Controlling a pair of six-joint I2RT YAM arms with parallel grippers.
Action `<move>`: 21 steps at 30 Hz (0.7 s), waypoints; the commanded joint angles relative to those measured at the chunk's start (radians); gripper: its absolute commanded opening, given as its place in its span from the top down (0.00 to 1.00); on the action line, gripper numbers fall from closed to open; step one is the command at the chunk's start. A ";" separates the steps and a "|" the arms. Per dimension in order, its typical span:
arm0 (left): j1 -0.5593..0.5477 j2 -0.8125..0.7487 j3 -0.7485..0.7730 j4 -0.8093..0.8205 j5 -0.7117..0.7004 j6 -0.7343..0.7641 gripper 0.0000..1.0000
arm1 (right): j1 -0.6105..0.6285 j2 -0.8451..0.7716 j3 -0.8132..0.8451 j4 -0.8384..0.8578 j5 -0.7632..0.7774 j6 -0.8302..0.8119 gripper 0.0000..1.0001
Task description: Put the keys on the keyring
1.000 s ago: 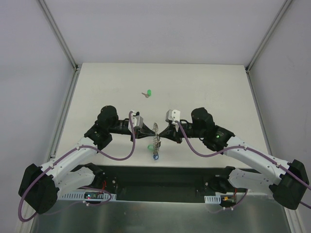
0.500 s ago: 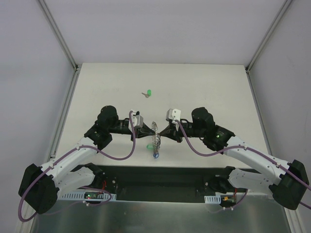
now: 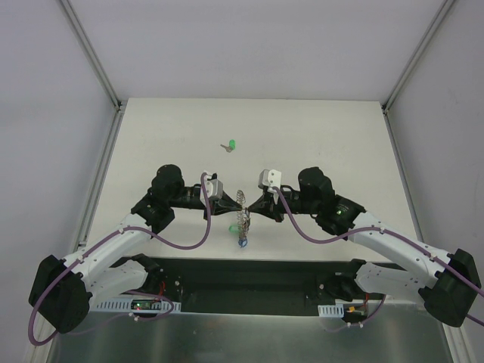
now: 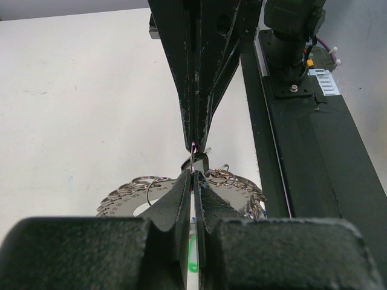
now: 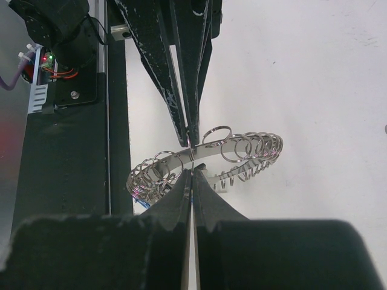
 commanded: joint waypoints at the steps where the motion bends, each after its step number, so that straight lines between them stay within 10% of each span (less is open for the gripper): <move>1: -0.012 -0.005 0.013 0.074 0.038 -0.006 1.00 | -0.004 -0.006 0.017 0.056 -0.030 0.012 0.99; 21: -0.013 0.007 0.017 0.074 0.058 -0.014 1.00 | -0.002 0.000 0.016 0.063 -0.043 0.010 0.99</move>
